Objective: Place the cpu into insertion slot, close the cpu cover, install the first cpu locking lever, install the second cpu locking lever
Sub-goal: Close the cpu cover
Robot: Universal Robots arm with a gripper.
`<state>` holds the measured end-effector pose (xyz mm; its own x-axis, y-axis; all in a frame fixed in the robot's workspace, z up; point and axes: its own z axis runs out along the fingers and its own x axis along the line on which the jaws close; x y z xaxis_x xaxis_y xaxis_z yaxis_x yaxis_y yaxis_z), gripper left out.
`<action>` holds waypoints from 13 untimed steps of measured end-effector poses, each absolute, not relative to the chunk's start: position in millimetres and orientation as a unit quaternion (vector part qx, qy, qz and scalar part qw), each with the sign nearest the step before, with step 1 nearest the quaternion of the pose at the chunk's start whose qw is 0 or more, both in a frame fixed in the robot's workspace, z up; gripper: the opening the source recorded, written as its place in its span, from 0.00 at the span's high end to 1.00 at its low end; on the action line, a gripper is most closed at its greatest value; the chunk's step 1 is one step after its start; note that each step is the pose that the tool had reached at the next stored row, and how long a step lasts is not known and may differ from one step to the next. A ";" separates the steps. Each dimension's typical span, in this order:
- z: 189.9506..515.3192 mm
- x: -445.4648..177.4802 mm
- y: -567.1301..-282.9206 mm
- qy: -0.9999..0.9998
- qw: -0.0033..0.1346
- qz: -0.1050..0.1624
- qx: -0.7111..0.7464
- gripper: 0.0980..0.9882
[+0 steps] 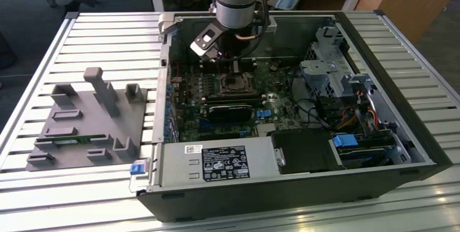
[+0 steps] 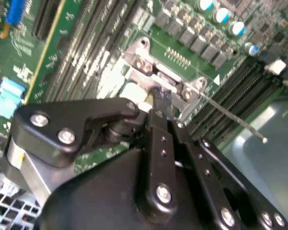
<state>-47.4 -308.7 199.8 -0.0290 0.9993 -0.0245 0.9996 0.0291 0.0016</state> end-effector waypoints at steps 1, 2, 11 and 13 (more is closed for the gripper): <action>199.8 -47.2 -307.4 0.717 0.009 -0.008 0.697 0.99; 200.1 -47.2 -305.9 0.717 0.009 -0.007 0.697 0.99; 206.8 -48.2 -306.6 0.717 0.009 -0.008 0.697 0.99; 206.4 -48.2 -308.6 0.717 0.009 -0.008 0.697 0.99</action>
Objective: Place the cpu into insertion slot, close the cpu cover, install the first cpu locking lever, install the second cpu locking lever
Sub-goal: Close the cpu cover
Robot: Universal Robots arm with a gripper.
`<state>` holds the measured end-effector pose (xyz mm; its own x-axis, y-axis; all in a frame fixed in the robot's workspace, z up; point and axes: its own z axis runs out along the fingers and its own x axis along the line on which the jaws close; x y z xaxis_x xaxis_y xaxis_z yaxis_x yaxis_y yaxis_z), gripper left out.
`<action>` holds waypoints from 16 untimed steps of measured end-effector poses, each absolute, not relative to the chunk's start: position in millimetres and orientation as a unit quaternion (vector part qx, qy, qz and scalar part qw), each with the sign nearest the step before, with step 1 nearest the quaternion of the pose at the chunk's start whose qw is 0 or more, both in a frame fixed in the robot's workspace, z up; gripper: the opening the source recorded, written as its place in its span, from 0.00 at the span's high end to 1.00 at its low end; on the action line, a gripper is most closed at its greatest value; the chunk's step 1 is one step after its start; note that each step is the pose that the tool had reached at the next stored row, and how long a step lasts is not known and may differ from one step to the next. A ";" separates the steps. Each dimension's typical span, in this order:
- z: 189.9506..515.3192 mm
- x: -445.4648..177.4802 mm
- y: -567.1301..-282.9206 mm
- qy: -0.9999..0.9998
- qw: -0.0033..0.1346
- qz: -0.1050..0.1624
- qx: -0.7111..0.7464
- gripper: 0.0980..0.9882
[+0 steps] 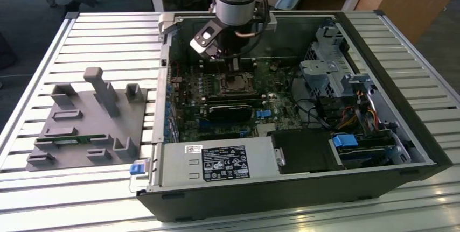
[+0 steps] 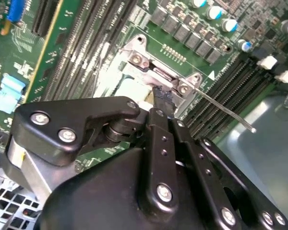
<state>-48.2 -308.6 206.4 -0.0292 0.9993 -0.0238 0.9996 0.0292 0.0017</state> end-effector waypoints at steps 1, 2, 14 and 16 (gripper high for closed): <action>206.3 -48.2 -309.3 0.717 0.009 -0.008 0.697 0.99; 206.1 -48.2 -309.8 0.717 0.009 -0.008 0.697 0.99; 199.5 -47.8 -307.1 0.717 0.008 -0.008 0.697 0.99; 199.4 -47.8 -304.7 0.717 0.008 -0.007 0.697 0.99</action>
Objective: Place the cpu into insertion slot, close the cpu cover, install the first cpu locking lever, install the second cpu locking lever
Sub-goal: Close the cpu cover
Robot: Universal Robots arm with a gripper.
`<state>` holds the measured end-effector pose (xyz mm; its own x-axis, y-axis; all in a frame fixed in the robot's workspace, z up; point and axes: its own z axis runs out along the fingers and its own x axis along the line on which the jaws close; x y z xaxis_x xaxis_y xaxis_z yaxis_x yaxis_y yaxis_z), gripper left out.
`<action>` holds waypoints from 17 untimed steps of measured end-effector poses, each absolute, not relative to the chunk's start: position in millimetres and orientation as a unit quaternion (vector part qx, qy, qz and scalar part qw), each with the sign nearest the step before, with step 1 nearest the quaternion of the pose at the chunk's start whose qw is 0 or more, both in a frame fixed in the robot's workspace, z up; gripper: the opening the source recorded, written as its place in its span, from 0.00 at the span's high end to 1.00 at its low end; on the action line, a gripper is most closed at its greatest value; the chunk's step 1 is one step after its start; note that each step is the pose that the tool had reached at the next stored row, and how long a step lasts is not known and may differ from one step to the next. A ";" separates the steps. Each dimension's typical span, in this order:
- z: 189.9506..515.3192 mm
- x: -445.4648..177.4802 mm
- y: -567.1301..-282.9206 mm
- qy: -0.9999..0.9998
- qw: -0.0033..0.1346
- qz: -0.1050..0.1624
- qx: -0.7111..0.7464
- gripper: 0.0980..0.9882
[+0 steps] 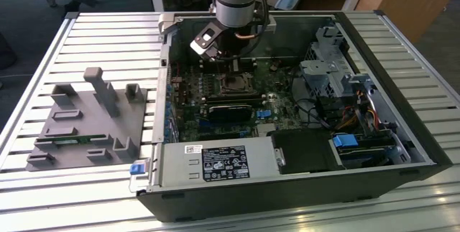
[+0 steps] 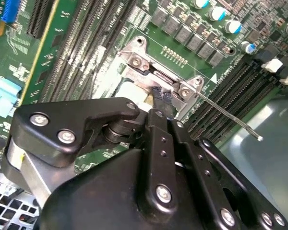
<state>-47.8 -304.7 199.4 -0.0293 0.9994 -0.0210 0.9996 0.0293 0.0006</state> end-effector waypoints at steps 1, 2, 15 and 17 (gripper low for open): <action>199.4 -47.8 -303.7 0.717 0.008 -0.007 0.697 0.99; 200.0 -47.7 -303.3 0.717 0.008 -0.007 0.697 0.99; 209.7 -43.3 -310.6 0.717 0.007 -0.007 0.697 0.99; 209.7 -40.0 -310.6 0.717 0.007 -0.007 0.697 0.99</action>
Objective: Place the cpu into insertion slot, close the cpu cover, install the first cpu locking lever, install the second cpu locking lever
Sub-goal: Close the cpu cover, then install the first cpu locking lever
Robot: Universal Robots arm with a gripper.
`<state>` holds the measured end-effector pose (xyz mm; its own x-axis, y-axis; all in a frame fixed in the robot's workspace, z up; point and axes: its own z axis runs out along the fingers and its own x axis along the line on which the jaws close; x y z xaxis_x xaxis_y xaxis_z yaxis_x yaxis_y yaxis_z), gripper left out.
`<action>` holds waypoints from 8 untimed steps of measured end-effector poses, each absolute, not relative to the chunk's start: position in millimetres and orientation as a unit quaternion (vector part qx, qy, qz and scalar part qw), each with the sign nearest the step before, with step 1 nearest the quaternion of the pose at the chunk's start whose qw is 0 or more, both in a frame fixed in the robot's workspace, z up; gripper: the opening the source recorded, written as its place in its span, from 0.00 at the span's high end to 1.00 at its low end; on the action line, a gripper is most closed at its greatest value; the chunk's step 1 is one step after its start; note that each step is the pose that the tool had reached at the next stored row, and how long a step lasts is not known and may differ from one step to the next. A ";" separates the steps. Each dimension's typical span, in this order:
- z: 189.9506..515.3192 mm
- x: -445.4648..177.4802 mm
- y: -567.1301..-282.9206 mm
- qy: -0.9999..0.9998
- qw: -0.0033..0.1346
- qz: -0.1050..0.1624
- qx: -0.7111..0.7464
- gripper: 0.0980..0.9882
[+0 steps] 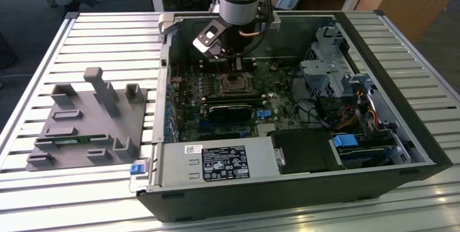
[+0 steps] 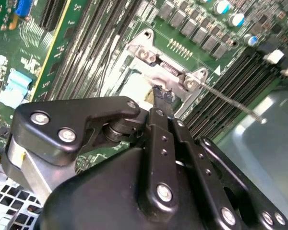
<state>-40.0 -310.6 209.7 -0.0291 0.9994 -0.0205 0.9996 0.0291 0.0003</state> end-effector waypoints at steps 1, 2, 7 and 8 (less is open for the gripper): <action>209.7 -38.5 -310.6 0.717 0.007 -0.007 0.697 0.99; 209.7 -36.8 -310.6 0.717 0.007 -0.007 0.697 0.99; 209.7 -31.4 -310.6 0.717 0.007 -0.007 0.697 0.99; 209.7 -31.2 -310.6 0.717 0.007 -0.007 0.697 0.99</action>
